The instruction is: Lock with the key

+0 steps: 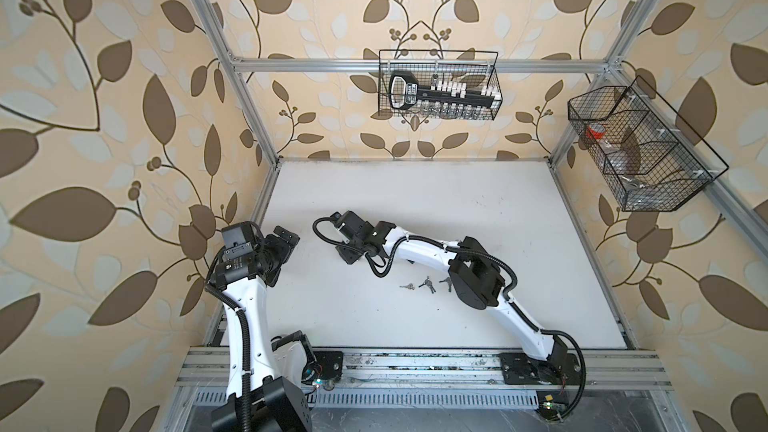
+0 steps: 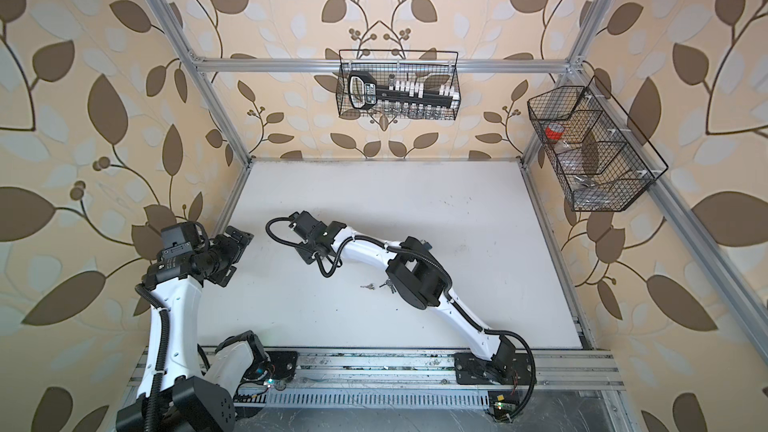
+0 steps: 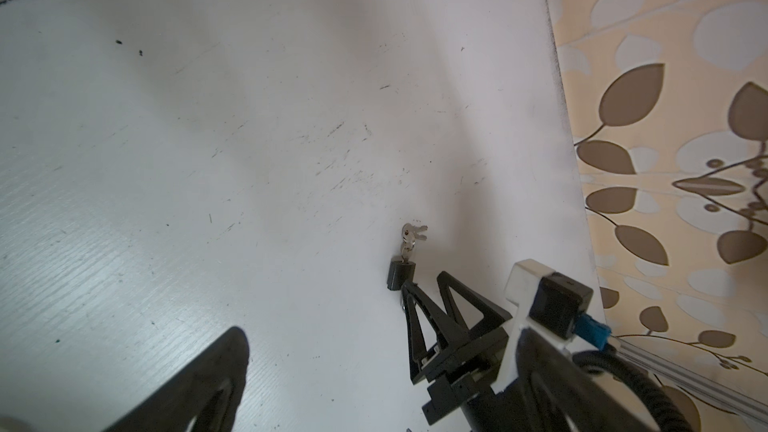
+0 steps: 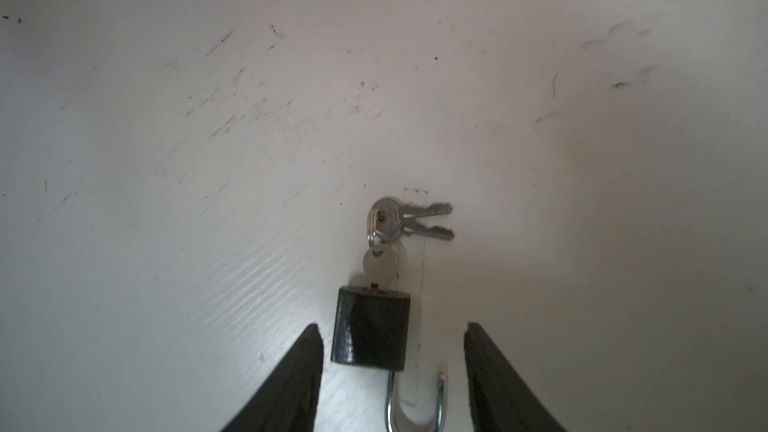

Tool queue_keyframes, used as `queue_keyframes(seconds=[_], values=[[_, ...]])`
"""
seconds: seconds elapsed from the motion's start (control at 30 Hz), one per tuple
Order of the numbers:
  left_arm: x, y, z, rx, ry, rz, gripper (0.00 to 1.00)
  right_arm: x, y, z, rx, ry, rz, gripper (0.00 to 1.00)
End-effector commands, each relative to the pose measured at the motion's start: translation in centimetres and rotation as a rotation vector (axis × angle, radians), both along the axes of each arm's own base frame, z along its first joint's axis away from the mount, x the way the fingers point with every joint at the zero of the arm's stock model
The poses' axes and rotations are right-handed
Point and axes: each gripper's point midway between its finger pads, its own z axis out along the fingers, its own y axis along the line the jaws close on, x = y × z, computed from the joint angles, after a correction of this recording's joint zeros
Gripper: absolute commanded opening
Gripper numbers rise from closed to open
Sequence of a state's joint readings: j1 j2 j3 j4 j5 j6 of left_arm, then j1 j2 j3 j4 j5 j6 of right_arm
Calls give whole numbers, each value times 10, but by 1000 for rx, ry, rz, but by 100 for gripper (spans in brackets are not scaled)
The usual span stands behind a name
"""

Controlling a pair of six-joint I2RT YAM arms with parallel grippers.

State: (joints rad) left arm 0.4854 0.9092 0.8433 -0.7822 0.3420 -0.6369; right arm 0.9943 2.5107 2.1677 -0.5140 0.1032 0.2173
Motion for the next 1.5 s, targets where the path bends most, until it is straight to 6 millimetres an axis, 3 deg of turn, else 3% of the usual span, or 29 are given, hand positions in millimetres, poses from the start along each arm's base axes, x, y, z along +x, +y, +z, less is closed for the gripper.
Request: queue_keyframes(seconds=[0.0, 0.23, 0.57, 0.87, 1.17, 1.3, 1.47], values=[[-4, -5, 0, -5, -8, -24, 99, -1, 4, -12, -73, -29, 21, 60], [-6, -8, 1, -4, -17, -34, 99, 15, 11, -22, -113, -109, 4, 67], [2, -17, 3, -40, -65, -91, 99, 23, 3, -34, -152, -130, -25, 67], [23, -50, 6, -110, -134, -289, 99, 30, -26, -42, -181, -80, -79, 68], [22, -85, 0, -81, -103, -423, 99, 25, -65, -53, -201, 3, -128, 68], [22, -100, 0, -67, -102, -461, 99, 13, -83, -58, -230, 32, -124, 67], [23, -102, 1, -67, -110, -463, 99, -12, -98, -63, -231, 86, -97, 67]])
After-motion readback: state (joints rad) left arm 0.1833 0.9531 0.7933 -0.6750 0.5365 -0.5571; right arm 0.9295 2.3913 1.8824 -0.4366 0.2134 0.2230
